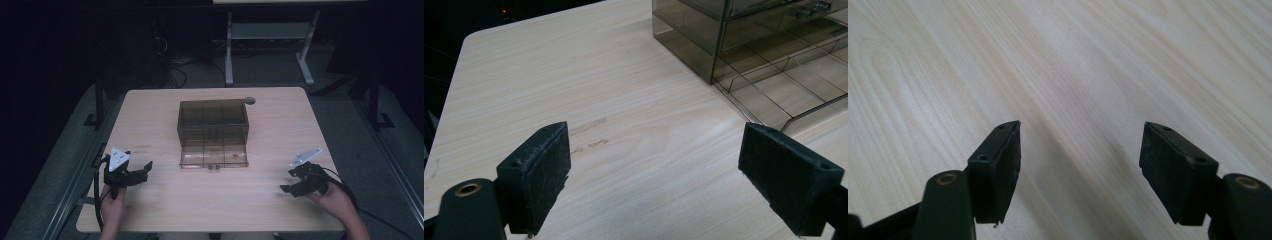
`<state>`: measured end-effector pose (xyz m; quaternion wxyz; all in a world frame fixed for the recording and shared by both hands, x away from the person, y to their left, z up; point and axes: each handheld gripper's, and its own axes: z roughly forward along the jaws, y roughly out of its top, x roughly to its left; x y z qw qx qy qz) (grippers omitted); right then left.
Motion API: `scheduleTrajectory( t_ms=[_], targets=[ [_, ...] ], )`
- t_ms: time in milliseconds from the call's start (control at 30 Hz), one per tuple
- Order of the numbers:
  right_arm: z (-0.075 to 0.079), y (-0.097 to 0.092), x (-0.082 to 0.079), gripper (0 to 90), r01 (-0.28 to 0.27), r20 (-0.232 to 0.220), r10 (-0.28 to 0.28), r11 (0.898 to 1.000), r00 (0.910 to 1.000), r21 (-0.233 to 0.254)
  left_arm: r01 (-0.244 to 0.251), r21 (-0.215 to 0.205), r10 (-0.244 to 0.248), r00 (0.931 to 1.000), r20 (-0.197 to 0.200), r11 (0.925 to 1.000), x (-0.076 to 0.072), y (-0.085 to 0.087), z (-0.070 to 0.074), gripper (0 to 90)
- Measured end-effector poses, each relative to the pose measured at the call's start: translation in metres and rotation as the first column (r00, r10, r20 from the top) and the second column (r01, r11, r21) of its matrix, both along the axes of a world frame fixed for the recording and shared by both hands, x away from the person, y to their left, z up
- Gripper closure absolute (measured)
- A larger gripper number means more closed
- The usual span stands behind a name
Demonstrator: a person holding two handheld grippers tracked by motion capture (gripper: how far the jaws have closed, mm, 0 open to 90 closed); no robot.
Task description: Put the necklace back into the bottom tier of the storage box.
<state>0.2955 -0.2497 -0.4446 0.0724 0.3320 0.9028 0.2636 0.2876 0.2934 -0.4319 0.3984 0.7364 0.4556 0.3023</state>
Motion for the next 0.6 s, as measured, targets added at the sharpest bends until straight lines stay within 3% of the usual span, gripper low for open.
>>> scheduleTrajectory(
  t_ms=[600],
  targets=[
    [-0.005, -0.002, -0.023, 32.1, 0.01, 0.027, -0.011, 1.0, 0.9996, 0.023, 0.0, -0.005, 0.0, 1.0, -0.001, 1.0, 0.001, -0.001, -0.001, 13.0]
  ],
)
